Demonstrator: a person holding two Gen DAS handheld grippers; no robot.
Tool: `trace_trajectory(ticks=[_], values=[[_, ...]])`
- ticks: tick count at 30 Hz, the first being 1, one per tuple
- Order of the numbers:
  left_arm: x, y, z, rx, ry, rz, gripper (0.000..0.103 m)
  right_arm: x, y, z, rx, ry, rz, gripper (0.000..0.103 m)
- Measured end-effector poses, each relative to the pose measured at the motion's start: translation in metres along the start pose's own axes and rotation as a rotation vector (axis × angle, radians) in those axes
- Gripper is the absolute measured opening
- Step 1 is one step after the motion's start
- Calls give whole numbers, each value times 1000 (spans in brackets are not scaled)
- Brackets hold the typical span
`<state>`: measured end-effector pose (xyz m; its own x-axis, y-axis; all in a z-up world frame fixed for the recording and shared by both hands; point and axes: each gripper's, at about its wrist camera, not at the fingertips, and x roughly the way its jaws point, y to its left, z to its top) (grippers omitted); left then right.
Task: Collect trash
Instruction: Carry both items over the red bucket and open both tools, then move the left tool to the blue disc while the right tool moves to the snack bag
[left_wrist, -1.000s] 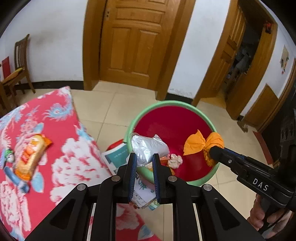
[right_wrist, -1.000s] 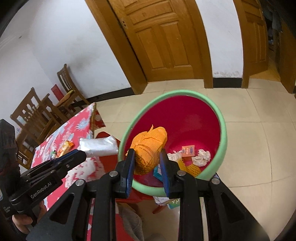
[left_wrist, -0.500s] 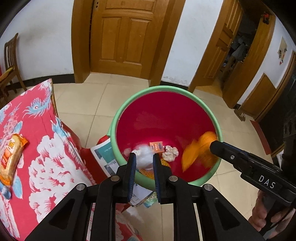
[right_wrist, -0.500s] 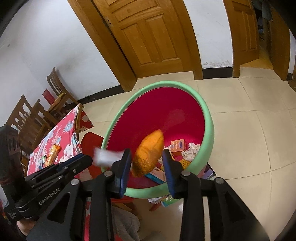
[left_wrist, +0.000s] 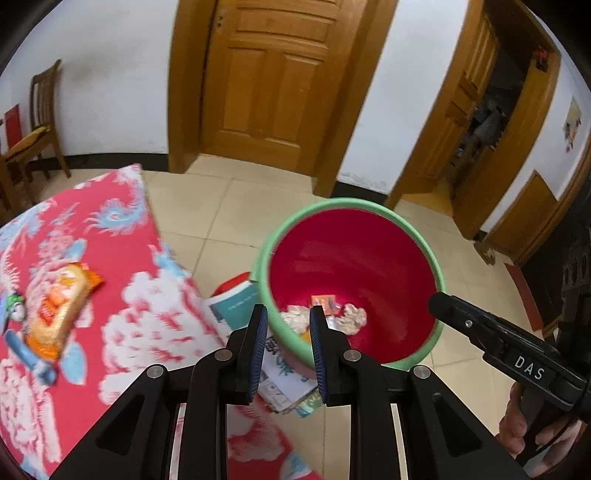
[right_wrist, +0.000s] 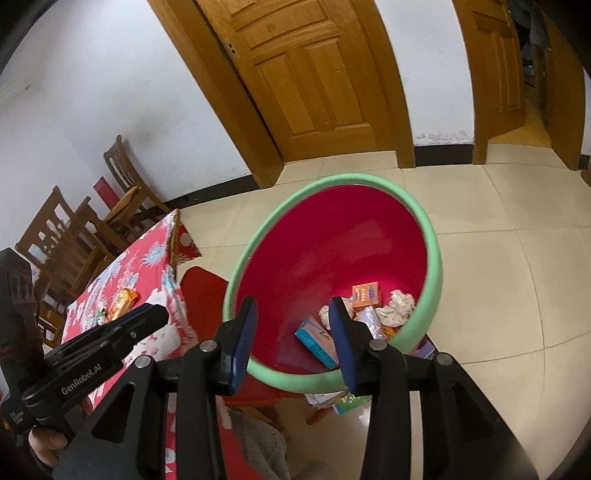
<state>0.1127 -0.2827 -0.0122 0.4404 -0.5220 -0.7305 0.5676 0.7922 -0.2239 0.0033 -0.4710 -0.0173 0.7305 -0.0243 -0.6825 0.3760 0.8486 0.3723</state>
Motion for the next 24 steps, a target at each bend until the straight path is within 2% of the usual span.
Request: trace_trajectory(ticks=[24], values=[[-82,136,-11,-176,-109,222,25,21,118,-10,-158,60,151,43]])
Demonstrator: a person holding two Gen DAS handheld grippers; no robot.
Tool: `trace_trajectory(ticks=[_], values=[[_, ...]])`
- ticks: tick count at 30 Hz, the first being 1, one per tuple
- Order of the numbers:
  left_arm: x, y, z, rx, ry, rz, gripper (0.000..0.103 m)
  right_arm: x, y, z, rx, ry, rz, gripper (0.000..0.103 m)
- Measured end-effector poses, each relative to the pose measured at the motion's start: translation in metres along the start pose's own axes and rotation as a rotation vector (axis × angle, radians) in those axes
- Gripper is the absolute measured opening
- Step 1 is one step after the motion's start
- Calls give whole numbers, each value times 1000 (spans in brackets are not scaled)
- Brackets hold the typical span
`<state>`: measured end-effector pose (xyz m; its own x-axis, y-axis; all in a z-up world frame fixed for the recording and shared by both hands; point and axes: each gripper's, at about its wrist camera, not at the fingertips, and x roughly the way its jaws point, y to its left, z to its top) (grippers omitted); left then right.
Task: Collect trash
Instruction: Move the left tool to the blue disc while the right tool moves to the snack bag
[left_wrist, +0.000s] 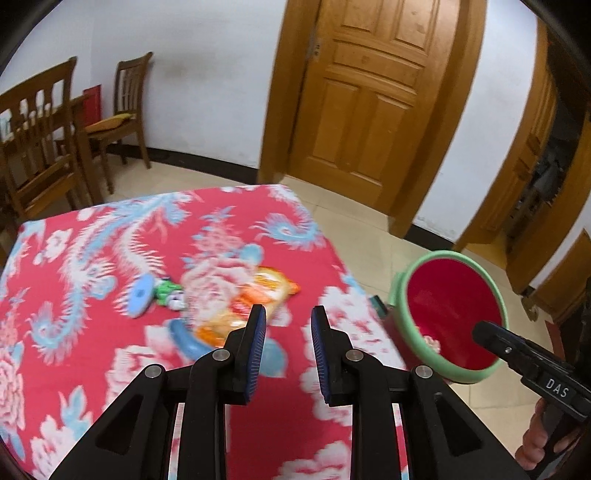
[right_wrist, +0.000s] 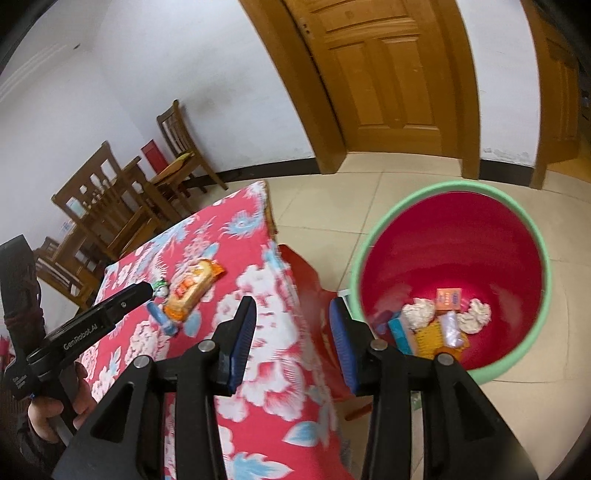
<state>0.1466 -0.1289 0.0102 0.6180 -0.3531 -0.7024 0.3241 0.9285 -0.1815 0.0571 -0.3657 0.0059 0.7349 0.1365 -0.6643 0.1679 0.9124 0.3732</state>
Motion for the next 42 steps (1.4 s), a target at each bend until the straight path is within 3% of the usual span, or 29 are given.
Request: trace_trajectory(ticks=[11,20,25,38,42], values=[[1,69,2,-73,5,98,25,36,57,3,-68,63,54,43],[27,108,6,-84,57,138,26,77,96,4,-108,136,82,43],[41,121,7,-72,75,155,42,101,113,5,-121,173,84,43],[69,132,5,-55,121,132,42,155,132,6,-138,243,36,45],[74,135,4,-54,118,155,42,164,138,7,-156,254,33,45]])
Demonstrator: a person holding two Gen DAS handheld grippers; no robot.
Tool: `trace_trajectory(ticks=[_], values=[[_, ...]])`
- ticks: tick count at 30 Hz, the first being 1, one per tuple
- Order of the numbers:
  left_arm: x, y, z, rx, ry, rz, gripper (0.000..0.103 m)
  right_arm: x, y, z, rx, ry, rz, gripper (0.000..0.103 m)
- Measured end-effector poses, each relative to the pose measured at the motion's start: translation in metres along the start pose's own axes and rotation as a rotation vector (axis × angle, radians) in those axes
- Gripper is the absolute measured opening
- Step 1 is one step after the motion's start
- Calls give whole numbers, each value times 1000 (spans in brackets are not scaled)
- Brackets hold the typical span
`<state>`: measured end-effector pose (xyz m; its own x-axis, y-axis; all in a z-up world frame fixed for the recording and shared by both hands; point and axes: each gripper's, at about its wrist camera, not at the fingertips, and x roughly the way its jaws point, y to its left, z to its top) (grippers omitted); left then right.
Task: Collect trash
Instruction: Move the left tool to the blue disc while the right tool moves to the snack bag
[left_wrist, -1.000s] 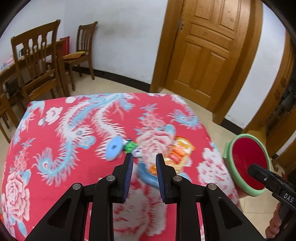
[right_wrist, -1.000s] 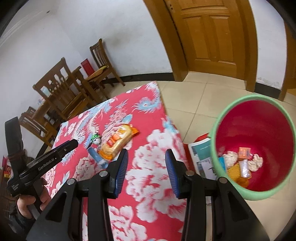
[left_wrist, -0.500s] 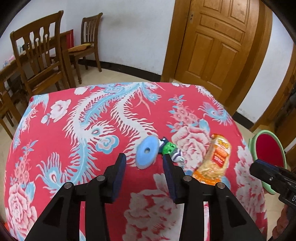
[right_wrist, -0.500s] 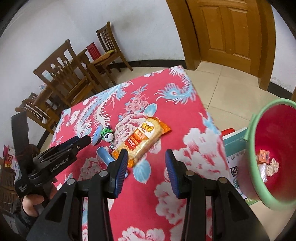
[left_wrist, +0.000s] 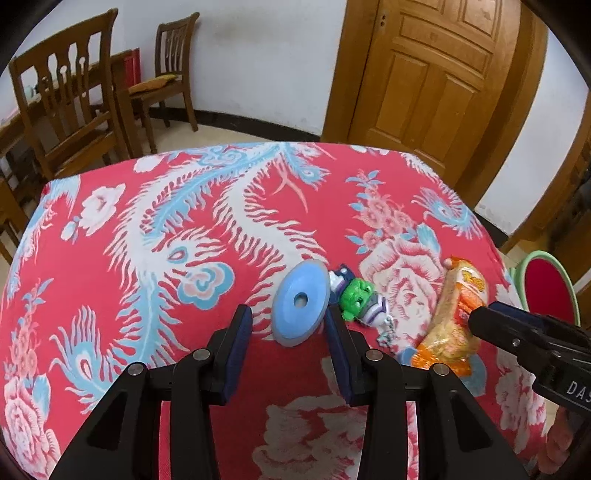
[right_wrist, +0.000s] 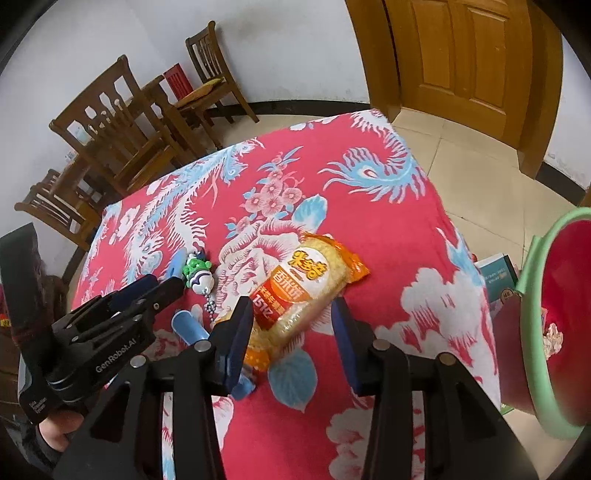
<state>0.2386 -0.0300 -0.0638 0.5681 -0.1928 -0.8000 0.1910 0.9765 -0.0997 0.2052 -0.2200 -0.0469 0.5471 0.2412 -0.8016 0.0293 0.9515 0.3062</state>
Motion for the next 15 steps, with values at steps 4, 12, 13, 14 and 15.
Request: trace_trajectory(ticks=[4,12,13,14,15], values=[[0,0,1,12,-12,21,31,10,5,4,-13,16,-6,45],[-1,3,0,9,-25,8,30,20,14,7,-35,19,-16,52],[-2,4,0,4,-25,5,30,21,13,7,-27,21,-11,53],[-2,5,0,-2,-25,0,30,21,13,8,-21,22,-6,55],[-2,5,-1,-6,-24,-3,30,22,14,9,-21,22,-9,55]])
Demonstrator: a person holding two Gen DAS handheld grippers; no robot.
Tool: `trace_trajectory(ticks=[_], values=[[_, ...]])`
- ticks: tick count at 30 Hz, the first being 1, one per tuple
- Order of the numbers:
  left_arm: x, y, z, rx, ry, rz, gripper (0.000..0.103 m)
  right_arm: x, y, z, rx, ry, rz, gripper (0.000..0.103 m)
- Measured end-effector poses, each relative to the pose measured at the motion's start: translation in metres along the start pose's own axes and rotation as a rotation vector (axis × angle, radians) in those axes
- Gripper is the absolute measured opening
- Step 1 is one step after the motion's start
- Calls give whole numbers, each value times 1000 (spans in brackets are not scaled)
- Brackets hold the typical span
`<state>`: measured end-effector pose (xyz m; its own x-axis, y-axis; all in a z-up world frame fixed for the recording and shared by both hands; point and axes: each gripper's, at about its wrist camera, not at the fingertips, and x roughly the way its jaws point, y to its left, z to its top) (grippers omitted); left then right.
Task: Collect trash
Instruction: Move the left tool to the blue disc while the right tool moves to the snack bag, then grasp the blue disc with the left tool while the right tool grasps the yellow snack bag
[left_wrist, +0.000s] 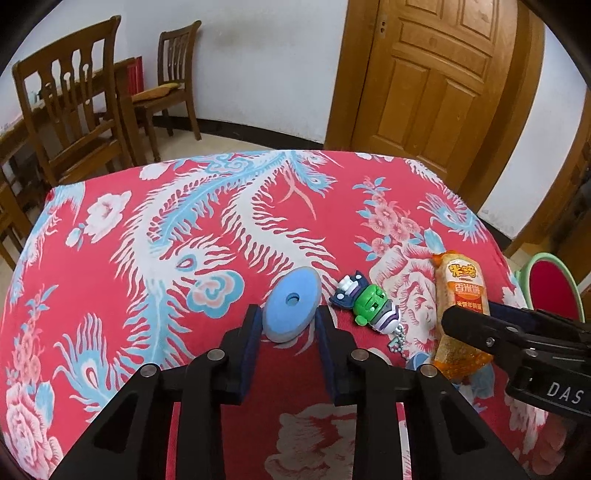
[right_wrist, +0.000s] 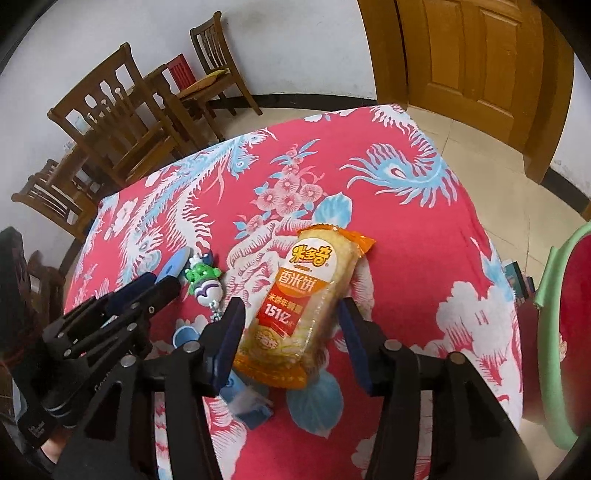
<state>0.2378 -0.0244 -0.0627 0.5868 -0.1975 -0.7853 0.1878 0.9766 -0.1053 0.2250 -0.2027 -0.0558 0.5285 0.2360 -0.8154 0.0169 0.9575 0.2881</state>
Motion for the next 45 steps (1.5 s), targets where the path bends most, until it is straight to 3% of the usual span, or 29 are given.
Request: trace_trajectory(ticks=[5,8,13,28,45], values=[[-5,3,-1,-24,-1,-15,30,5,10,2,-40,-5,-49,55],[-14,5,-2,-36,-12,-21,30,6,11,2,-51,-6,-78,45],[-26,7,-5,-51,-26,-31,30,-3,8,-2,-50,-23,-70,43],[-77,-16,-14,-53,-92,-90,30,-82,2,-23,-29,-163,13,43],[-113,-62,-23,-12,-127,-172,30,-145,-24,-55,20,-245,12,43]])
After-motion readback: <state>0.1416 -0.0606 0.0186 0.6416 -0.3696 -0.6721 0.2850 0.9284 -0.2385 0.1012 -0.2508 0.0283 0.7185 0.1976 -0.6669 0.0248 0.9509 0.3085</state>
